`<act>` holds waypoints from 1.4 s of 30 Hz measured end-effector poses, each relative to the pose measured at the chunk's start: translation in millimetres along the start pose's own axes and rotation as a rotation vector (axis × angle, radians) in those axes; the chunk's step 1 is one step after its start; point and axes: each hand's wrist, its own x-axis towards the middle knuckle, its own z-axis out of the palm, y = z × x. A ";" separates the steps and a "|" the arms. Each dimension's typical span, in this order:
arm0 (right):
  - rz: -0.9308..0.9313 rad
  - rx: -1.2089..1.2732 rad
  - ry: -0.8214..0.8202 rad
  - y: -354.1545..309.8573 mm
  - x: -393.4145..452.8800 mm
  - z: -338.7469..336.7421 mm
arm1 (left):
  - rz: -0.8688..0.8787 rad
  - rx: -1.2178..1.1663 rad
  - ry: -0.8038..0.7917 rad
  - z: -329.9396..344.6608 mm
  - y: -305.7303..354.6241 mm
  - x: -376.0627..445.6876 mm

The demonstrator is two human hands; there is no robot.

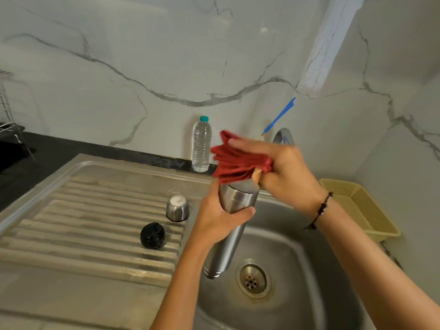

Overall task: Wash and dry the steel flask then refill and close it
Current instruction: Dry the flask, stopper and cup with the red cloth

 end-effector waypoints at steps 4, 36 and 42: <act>-0.118 -0.300 -0.289 -1.9 -11.0 18.0 | -0.088 -0.120 0.036 4.2 -0.3 1.4; 0.031 -0.219 -0.147 -4.6 -27.7 5.5 | 0.116 0.067 0.124 7.4 16.5 1.6; 0.133 -0.132 -0.115 28.3 -30.3 -7.4 | 0.155 0.159 0.144 9.7 18.9 1.0</act>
